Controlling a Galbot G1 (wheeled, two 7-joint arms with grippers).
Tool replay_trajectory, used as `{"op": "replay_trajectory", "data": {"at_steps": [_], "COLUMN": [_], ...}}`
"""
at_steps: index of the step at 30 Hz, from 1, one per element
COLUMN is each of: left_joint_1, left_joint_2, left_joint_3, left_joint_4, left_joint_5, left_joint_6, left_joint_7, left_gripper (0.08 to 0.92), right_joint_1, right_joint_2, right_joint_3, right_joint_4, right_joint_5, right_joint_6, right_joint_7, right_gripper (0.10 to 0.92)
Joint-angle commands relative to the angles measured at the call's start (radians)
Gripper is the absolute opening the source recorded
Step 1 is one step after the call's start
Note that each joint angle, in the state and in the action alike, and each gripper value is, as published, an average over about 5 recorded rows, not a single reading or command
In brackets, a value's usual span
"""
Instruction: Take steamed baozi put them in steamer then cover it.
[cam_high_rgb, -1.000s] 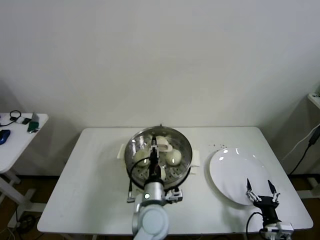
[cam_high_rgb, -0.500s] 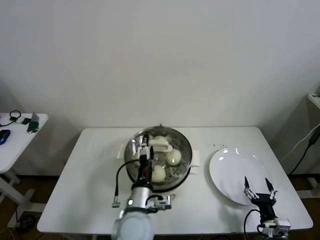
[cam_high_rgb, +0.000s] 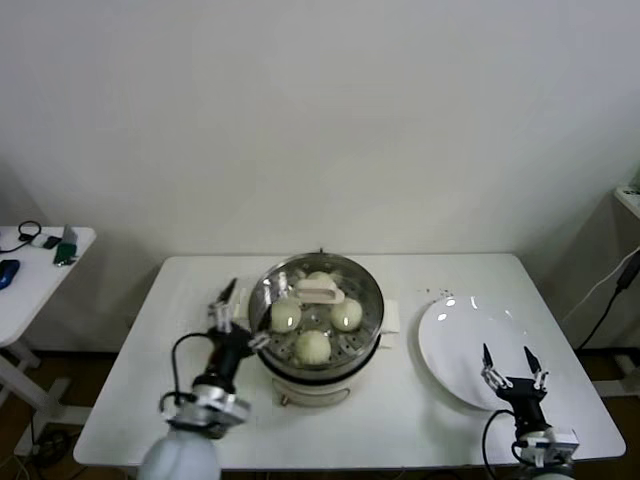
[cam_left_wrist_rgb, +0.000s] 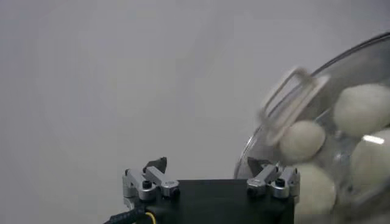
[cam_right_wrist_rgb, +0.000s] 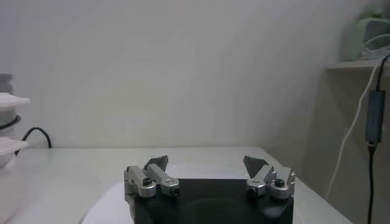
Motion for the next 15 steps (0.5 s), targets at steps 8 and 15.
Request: {"op": "replay_trajectory", "data": {"at_steps": [8, 15], "left_joint_1": [0.123, 0.144], "left_joint_2": [0.066, 0.027], "left_joint_3": [-0.410, -0.366], "left_joint_4": [0.419, 0.420], "left_joint_5": [-1.027, -0.996], "left_joint_6": [-0.540, -0.539], "left_joint_7": [0.104, 0.111], "left_gripper": [0.823, 0.823], "right_joint_1": [0.004, -0.005], "right_joint_2": [0.012, 0.005], "right_joint_3": [-0.011, -0.008], "right_joint_4": [-0.014, -0.018], "right_joint_5": [-0.017, -0.015], "right_joint_6": [0.084, 0.095], "right_joint_7": [-0.046, -0.047], "right_gripper": [0.823, 0.823]}}
